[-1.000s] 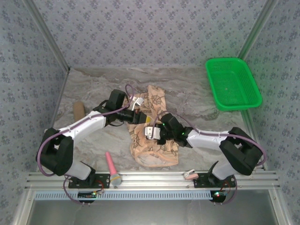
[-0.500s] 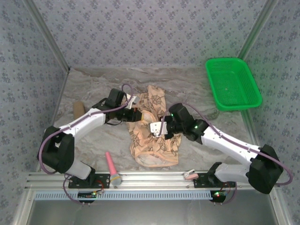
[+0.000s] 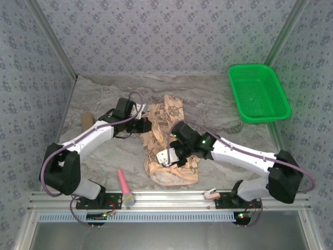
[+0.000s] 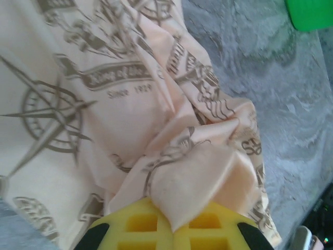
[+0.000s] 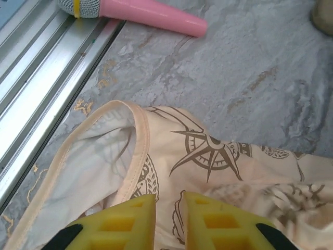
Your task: Fold the inside-out t-shirt
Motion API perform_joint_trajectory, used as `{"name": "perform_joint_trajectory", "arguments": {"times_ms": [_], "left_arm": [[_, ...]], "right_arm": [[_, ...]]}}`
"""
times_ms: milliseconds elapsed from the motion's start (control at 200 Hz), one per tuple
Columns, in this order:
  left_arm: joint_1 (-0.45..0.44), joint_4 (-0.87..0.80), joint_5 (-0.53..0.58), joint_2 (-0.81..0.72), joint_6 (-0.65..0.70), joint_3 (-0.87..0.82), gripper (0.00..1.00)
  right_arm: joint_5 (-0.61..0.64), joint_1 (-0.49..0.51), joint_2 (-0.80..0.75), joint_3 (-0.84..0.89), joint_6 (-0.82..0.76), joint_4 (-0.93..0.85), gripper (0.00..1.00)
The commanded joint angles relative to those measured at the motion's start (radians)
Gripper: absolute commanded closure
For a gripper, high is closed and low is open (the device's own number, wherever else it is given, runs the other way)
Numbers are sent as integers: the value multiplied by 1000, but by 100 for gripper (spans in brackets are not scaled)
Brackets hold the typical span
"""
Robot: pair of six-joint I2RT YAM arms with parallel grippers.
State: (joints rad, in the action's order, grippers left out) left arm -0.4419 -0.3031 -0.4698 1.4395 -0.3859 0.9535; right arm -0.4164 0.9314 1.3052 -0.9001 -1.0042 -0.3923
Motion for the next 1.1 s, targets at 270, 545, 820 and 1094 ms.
{"name": "perform_joint_trajectory", "arguments": {"times_ms": [270,545,820,1094], "left_arm": [[154,45,1,-14,-13,-93,73],[160,-43,31,3,-30,-53,57],[-239,-192,33,-35,249,7,57],[-305,-175,177,-17,131,-80,51]], "right_arm": [[133,-235,-288,173,559,405,0],[311,-450,-181,49,1334,31,0],[74,-536,-161,114,1328,-118,12],[123,-395,-178,210,1382,-123,16]]}}
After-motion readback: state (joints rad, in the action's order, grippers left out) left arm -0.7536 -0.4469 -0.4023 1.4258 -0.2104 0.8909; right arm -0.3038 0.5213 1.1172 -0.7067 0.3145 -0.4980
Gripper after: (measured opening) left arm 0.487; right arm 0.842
